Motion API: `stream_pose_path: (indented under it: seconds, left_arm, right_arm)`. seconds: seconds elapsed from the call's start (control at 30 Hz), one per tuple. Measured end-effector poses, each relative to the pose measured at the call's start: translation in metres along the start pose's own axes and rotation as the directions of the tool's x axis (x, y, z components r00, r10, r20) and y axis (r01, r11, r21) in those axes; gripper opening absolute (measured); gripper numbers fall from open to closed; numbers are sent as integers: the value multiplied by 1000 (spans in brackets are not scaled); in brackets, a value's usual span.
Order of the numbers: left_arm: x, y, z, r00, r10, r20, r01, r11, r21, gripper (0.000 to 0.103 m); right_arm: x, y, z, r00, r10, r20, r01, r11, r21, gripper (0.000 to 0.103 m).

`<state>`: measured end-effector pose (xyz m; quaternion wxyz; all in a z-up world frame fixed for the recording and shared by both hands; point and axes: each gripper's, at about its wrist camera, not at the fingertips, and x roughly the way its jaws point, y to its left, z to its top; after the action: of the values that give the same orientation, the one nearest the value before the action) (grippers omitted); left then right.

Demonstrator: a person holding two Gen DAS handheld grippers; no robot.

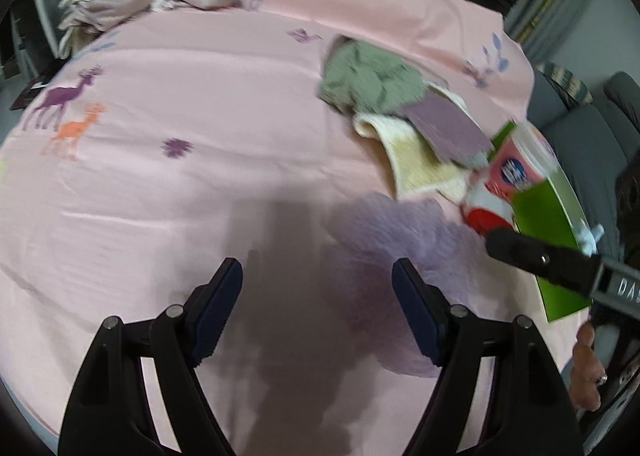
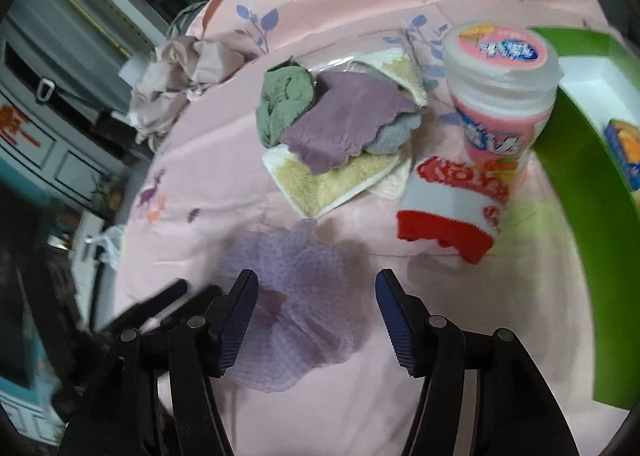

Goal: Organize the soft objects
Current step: 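Close the right gripper on the purple mesh bath puff and lift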

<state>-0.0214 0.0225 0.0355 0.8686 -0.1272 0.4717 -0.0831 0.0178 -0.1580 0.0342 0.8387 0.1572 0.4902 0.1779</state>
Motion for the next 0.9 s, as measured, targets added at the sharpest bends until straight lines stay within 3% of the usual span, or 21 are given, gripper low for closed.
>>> stream_pose_path:
  seconds: [0.33, 0.73, 0.77, 0.8, 0.9]
  left_arm:
    - [20, -17, -9, 998, -15, -61, 17, 999, 34, 55]
    - [23, -32, -16, 998, -32, -48, 36, 995, 93, 25]
    - [23, -35, -15, 997, -54, -47, 59, 993, 104, 17]
    - [22, -37, -15, 995, -84, -56, 90, 991, 104, 16]
    - [11, -47, -14, 989, -144, -43, 148, 982, 121, 16]
  right_arm:
    - [33, 5, -4, 996, 35, -79, -34, 999, 15, 62]
    - [49, 0, -7, 991, 81, -105, -78, 996, 33, 62]
    - [49, 1, -8, 991, 85, -105, -83, 996, 30, 60]
    - [49, 2, -9, 990, 90, -106, -88, 996, 27, 54]
    - [47, 6, -11, 979, 163, -120, -160, 987, 35, 46]
